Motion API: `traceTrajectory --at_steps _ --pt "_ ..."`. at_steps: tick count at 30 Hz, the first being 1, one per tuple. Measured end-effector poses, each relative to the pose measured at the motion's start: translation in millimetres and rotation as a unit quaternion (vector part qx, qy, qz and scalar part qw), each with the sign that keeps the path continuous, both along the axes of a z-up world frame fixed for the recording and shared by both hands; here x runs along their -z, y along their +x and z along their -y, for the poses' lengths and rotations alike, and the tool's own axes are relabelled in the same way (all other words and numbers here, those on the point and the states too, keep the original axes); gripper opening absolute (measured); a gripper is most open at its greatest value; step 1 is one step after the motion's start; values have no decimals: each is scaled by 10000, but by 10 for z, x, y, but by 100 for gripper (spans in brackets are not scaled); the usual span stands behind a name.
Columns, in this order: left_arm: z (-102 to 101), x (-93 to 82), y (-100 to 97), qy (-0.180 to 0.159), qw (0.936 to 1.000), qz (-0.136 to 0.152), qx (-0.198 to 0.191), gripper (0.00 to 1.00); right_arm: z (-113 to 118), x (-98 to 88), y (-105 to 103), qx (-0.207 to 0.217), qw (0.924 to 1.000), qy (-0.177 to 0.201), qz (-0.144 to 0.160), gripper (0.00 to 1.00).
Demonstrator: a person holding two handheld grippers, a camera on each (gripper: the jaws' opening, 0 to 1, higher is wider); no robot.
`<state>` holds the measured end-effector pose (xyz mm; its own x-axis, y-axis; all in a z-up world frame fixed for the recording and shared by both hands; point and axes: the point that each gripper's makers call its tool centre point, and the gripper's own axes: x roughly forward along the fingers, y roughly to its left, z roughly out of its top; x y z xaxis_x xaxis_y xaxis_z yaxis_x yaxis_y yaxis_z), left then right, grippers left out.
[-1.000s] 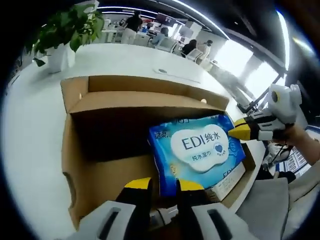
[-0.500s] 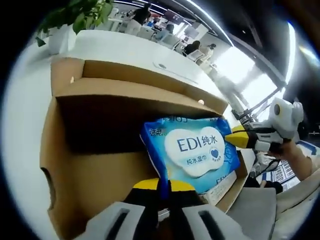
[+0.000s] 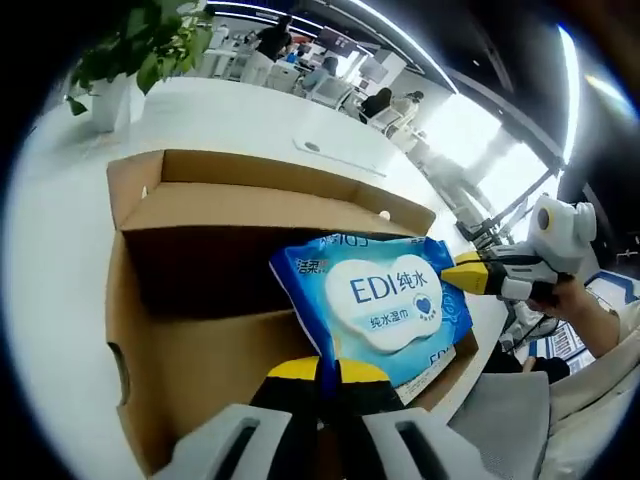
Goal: Operate the shoe box by opening the lid, removing the specified soft item, and placing it in the target area until the item is outside and the box remains undamaged.
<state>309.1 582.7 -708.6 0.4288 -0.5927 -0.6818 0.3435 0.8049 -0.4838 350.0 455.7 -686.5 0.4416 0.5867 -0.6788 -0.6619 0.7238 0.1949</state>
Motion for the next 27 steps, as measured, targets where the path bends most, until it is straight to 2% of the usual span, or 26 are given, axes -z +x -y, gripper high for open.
traceTrajectory --at_steps 13,27 --pt "189 -254 -34 32 9996 253 147 3 203 -203 -51 249 9993 272 -1 0" --pt "682 -426 8 -39 9982 390 444 3 702 -342 1 742 9965 396 40 0"
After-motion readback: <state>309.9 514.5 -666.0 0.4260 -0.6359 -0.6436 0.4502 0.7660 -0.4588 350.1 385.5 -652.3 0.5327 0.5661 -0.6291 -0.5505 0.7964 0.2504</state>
